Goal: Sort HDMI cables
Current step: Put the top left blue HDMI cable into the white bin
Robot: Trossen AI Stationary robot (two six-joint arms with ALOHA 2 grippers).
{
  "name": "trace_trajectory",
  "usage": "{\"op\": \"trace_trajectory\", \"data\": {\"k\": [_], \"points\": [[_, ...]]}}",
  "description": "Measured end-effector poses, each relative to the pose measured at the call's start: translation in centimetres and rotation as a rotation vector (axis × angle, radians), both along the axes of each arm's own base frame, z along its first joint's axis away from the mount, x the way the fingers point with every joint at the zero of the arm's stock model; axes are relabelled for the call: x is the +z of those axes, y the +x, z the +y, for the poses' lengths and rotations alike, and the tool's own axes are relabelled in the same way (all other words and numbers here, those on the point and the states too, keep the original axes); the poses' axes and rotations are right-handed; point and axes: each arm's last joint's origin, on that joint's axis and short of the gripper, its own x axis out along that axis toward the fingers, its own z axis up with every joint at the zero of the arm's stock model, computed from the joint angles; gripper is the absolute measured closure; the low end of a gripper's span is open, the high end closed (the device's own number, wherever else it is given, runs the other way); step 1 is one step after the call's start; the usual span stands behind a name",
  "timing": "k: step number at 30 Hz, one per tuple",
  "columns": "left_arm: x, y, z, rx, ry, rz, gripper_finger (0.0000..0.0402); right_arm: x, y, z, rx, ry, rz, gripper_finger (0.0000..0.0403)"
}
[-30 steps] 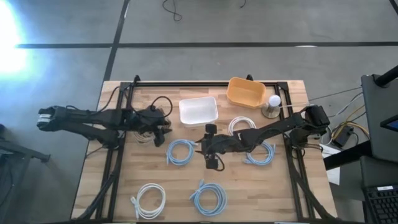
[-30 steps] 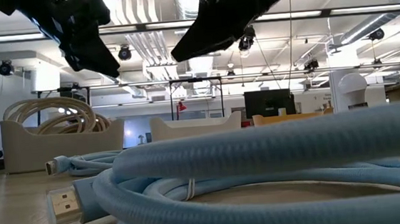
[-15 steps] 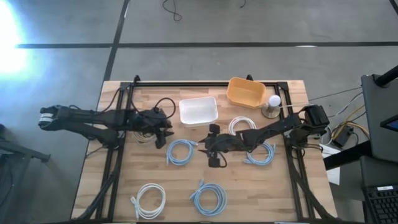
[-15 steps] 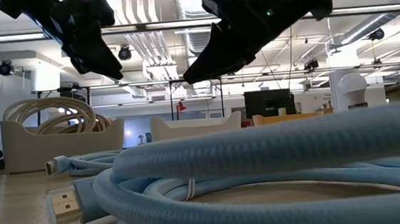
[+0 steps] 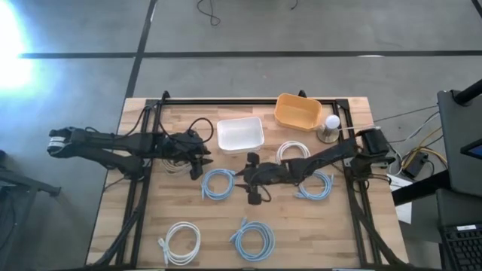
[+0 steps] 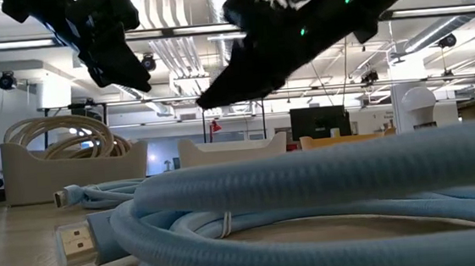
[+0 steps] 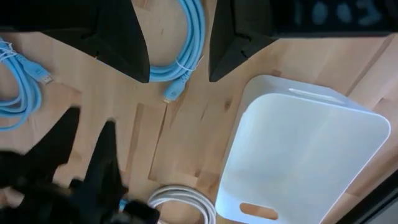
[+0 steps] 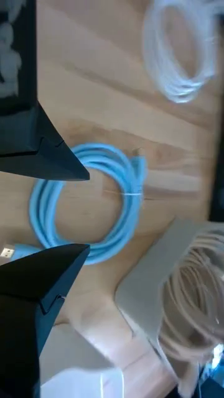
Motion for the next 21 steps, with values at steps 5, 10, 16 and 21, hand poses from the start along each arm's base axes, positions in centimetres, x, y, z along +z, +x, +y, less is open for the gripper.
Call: {"op": "trace_trajectory", "data": {"k": [5, 10, 16, 21], "points": [[0.0, 0.0, 0.0, 0.0, 0.0, 0.002, 0.0232, -1.1, 2.5, 0.2, 0.037, -0.065, 0.019, 0.0232], [0.0, 0.0, 0.0, -0.011, 0.015, 0.005, 0.0232, -2.5, 4.8, -0.2, 0.144, -0.012, 0.159, 0.0232], [0.0, 0.0, 0.0, -0.011, 0.015, 0.005, 0.0232, -3.8, 7.1, -0.3, 0.177, -0.025, 0.294, 0.0232], [0.0, 0.0, 0.0, -0.011, 0.015, 0.005, 0.0232, -5.2, 8.6, -0.1, 0.203, -0.05, 0.345, 0.0232]]}}
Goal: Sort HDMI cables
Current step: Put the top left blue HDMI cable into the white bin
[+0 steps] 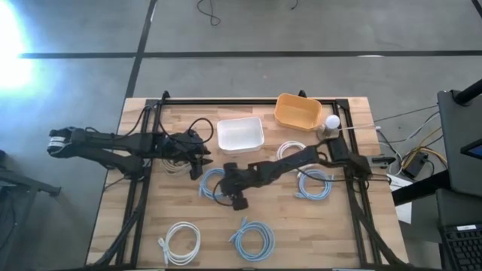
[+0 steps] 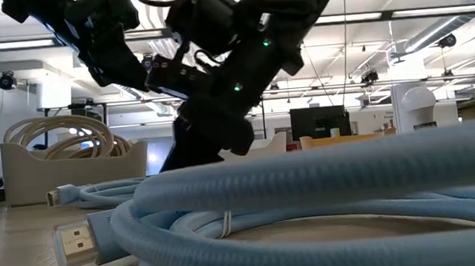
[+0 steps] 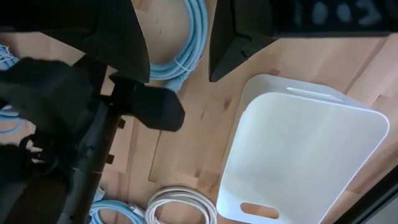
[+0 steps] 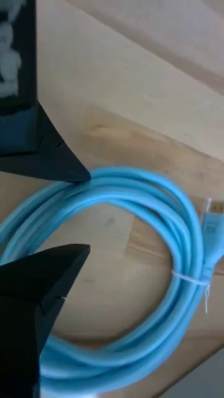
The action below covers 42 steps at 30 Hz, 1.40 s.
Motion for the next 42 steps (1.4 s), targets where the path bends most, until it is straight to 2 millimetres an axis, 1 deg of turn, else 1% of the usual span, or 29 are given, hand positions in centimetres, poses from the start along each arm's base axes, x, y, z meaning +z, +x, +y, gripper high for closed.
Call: {"op": "trace_trajectory", "data": {"k": [4, 7, 10, 15, 17, 20, 23, 26, 32, 37, 42], "points": [[0.0, 0.0, 0.0, 0.0, 0.0, 0.001, 0.0232, -0.2, 0.6, -0.1, -0.004, 0.001, 0.007, 0.0234], [-0.1, 0.0, 0.0, 0.0, 0.0, 0.005, 0.0232, -0.2, 0.5, -0.1, -0.004, 0.0, 0.011, 0.025], [-0.4, -0.1, 0.0, 0.0, 0.0, 0.012, 0.0232, -0.2, 0.4, -0.3, 0.0, 0.007, 0.035, 0.0283], [-0.4, -0.1, 0.0, 0.0, 0.0, 0.016, 0.0232, -0.3, 0.0, -0.9, -0.017, 0.087, 0.097, 0.0357], [-0.4, -0.1, 0.0, 0.0, 0.0, 0.016, 0.0232, -0.4, -0.1, -0.9, -0.018, 0.106, 0.111, 0.0379], [-0.4, -0.1, 0.0, 0.001, -0.001, 0.016, 0.0232, -0.2, -0.1, -0.9, -0.021, 0.108, 0.112, 0.0381], [-0.4, -0.1, 0.0, 0.0, -0.001, 0.016, 0.0232, 0.4, -0.5, -0.9, -0.024, 0.11, 0.124, 0.0381], [-0.4, -0.1, 0.0, 0.001, -0.002, 0.015, 0.0232, 1.3, -1.0, -0.9, -0.035, 0.115, 0.146, 0.0381], [-0.3, -0.1, 0.0, 0.002, -0.003, 0.008, 0.0232, 4.4, -1.9, -1.1, -0.048, 0.108, 0.146, 0.0381], [-0.3, -0.1, 0.0, 0.002, -0.003, 0.007, 0.0232, 5.0, -2.6, -1.3, -0.118, 0.079, 0.183, 0.0381], [-0.3, -0.1, 0.0, 0.003, -0.003, 0.007, 0.0232, 6.7, -3.2, -1.4, -0.139, 0.08, 0.176, 0.0381]]}}
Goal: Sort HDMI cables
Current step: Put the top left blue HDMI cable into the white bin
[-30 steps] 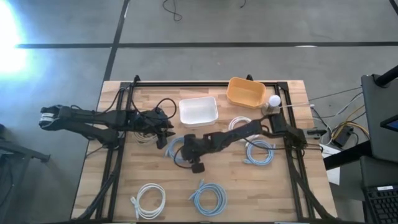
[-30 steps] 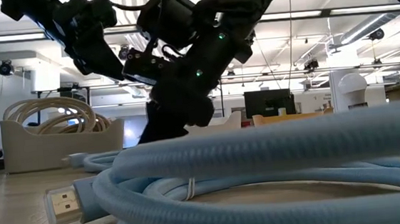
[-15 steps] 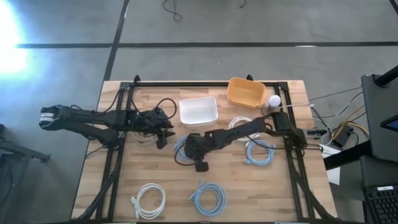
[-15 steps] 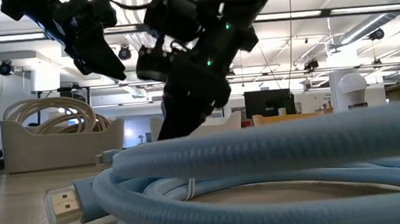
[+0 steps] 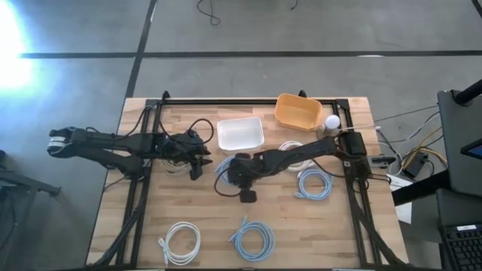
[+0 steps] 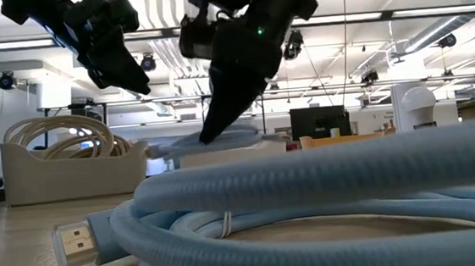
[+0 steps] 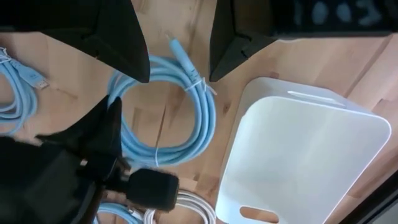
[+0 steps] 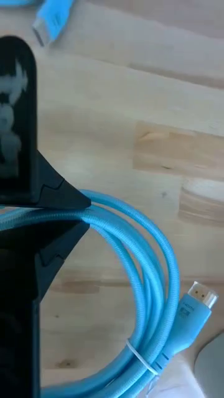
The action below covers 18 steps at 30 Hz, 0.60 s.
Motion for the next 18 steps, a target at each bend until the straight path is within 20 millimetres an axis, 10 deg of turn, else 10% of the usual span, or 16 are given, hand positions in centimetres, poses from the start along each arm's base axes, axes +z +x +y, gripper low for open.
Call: {"op": "trace_trajectory", "data": {"k": [18], "points": [[0.0, 0.0, 0.0, 0.0, 0.0, 0.001, 0.0232, 7.8, -4.5, -1.1, -0.16, -0.195, -0.099, 0.0381]]}}
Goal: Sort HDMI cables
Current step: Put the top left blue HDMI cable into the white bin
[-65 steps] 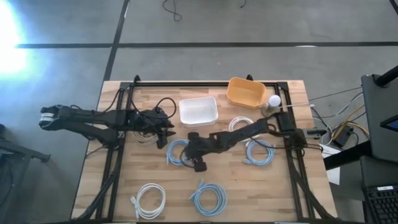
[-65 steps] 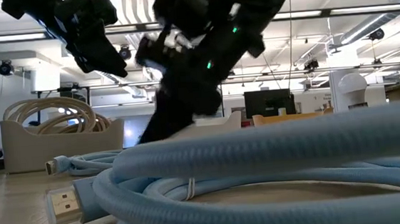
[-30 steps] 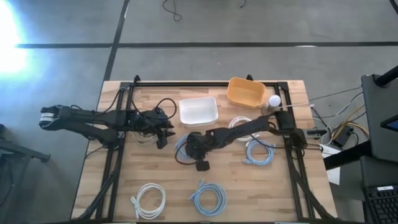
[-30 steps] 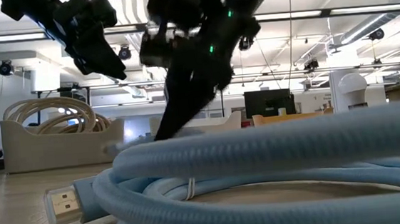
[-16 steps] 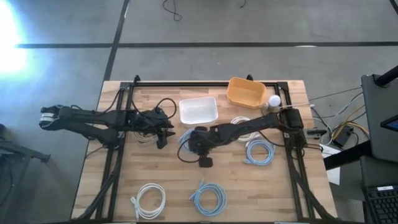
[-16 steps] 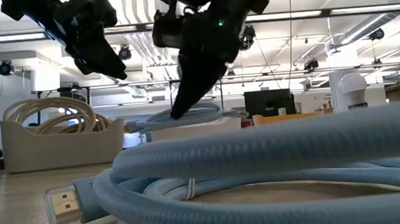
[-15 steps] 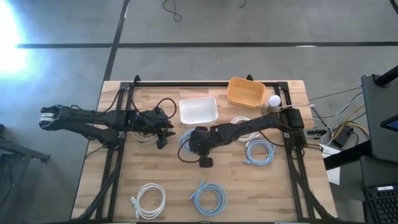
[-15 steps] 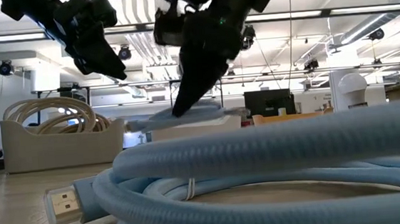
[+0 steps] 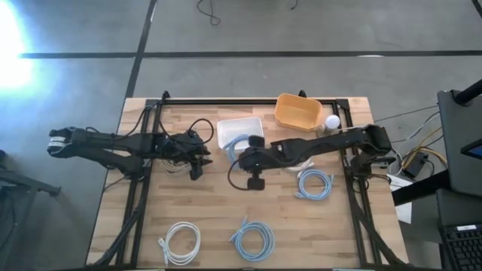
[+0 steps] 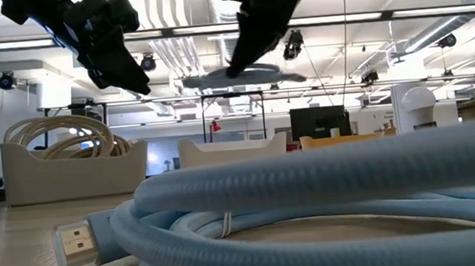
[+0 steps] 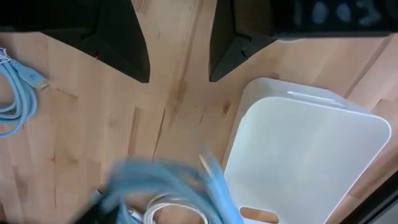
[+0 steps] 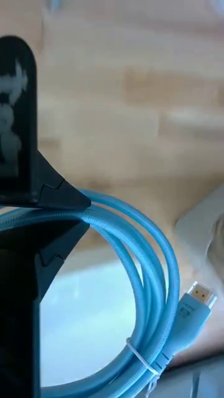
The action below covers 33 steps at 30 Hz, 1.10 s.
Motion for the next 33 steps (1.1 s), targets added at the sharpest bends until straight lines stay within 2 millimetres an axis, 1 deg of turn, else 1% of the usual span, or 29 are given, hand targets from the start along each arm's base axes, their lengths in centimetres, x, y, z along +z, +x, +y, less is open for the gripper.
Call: {"op": "trace_trajectory", "data": {"k": [3, 6, 8, 11, 15, 19, 23, 33], "points": [[0.0, 0.0, 0.0, 0.0, 0.0, 0.0, 0.0232, 0.5, -0.9, -0.4, -0.057, -0.08, 0.022, 0.0381], [0.0, 0.0, 0.0, 0.0, 0.0, -0.001, 0.0232, 1.1, -1.4, -0.7, -0.104, -0.151, 0.004, 0.0381], [0.0, 0.0, 0.0, 0.0, 0.0, 0.0, 0.0232, 1.2, -1.3, -1.0, -0.13, -0.203, -0.022, 0.0381], [0.0, 0.0, 0.0, 0.0, 0.0, 0.0, 0.0232, 0.6, -0.7, -1.6, -0.156, -0.256, -0.05, 0.0381], [0.0, 0.0, 0.0, 0.0, 0.0, 0.0, 0.0232, -1.3, 0.6, -2.6, -0.133, -0.303, -0.102, 0.0381], [0.0, 0.0, 0.0, 0.0, 0.0, 0.0, 0.0232, -3.9, 1.9, -3.9, -0.113, -0.357, -0.132, 0.0381], [0.0, 0.0, 0.0, 0.0, 0.0, -0.001, 0.0232, -5.8, 2.8, -5.4, -0.137, -0.374, -0.137, 0.0381], [0.0, 0.0, 0.0, -0.001, 0.002, 0.0, 0.0232, -10.9, 4.6, -8.5, -0.188, -0.381, -0.027, 0.0381]]}}
